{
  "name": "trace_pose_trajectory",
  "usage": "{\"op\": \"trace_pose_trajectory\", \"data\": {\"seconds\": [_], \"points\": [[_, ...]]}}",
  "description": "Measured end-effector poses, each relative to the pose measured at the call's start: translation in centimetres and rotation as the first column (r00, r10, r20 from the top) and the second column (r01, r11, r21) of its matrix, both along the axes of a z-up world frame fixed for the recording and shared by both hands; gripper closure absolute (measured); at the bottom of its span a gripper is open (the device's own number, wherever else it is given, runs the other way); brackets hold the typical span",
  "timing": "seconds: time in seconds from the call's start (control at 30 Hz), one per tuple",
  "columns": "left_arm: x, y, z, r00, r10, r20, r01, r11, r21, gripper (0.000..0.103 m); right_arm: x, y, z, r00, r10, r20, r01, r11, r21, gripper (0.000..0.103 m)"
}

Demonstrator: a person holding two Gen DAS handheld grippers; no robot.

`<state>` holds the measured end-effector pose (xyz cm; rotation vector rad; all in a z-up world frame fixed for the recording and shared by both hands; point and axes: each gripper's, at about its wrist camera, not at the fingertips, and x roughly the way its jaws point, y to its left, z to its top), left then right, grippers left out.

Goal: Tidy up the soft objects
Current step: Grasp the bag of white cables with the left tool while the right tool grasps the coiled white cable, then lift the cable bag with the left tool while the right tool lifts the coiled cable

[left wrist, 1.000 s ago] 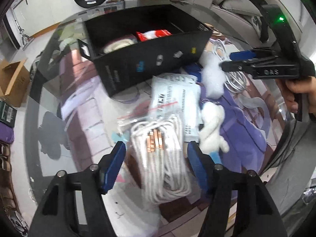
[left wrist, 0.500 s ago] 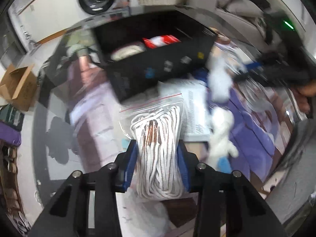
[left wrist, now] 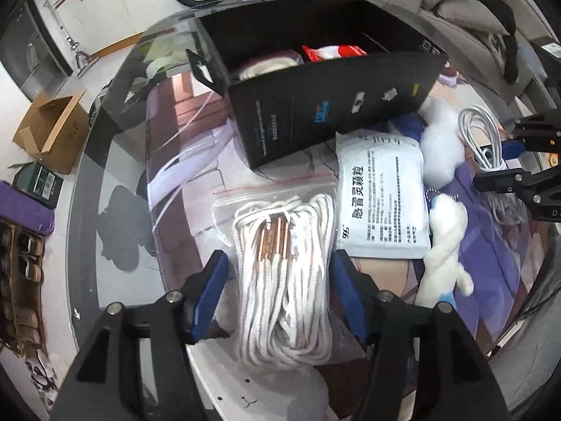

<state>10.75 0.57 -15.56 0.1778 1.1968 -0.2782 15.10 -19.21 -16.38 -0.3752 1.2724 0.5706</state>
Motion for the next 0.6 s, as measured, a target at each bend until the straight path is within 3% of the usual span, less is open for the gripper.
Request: {"op": "trace_pose_trajectory", "data": {"seconds": [0.13,0.2,0.33,0.6], "points": [[-1.0,-0.6,0.4,1.0,-0.028,0.014,0.028,0.999,0.016,0.062,-0.9,0.4,-0.8,1.0,0.023,0.001,-0.023,0.999,-0.022,0.068],[-1.2,-0.8,0.6,0.999,-0.032,0.018,0.032,0.999,0.012,0.065,-1.2,0.7,-1.0,0.999,0.032,0.018,-0.031,0.999,-0.032,0.074],[-1.9,-1.5,1.5,0.998,-0.053,0.034,0.053,0.999,0.002,0.069,-2.5,1.3,-0.9,0.997,0.076,0.024,-0.076,0.997,0.006,0.075],[-3.3,-2.4,3.9,0.988,-0.085,0.125,0.09,0.996,-0.028,0.072,-3.3,1.0,2.5,0.993,0.036,0.115,-0.047,0.994,0.098,0.075]]}}
